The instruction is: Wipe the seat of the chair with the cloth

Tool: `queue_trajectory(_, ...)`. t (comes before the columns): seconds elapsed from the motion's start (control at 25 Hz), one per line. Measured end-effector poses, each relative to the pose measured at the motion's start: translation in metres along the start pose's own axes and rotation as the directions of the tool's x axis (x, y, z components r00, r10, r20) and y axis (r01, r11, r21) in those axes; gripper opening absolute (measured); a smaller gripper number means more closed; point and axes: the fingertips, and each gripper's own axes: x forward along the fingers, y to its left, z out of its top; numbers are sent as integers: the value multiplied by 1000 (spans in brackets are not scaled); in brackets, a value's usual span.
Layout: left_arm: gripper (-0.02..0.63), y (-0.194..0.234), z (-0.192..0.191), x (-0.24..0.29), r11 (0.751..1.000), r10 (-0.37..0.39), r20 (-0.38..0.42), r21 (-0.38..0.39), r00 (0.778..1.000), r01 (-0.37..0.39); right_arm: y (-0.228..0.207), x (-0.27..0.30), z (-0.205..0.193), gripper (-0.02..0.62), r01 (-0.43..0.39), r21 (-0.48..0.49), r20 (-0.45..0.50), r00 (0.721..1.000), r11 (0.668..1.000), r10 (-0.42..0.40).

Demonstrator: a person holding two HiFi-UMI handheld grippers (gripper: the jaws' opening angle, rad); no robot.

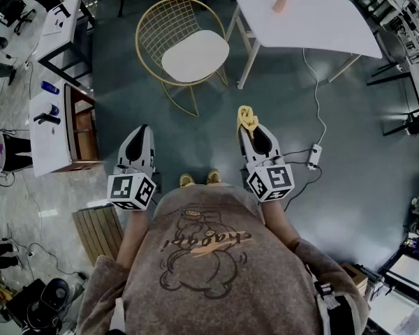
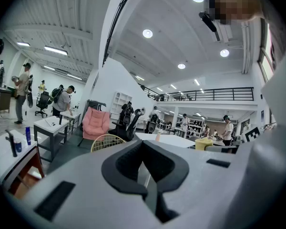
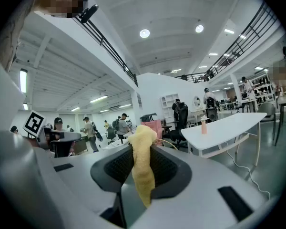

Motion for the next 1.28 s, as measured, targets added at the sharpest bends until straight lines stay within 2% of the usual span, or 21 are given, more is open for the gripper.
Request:
queue_trajectory(0.44,3,-24,-6,4,1000,-3,-20,-2,1000,3,-8,-12,2,118,-32,30,12,999,999,32)
queue_trajectory(0.96,3,-61,-27,10,1000,29,-4,-6,1000,-29,-33,-21,-13,118,-99,0,-13,995,995,99)
queue_trajectory(1.28,3,-51,-20,32,999,38,8,2,999,-38,-38,5,-13,118,-116,2,-19,993,993,116)
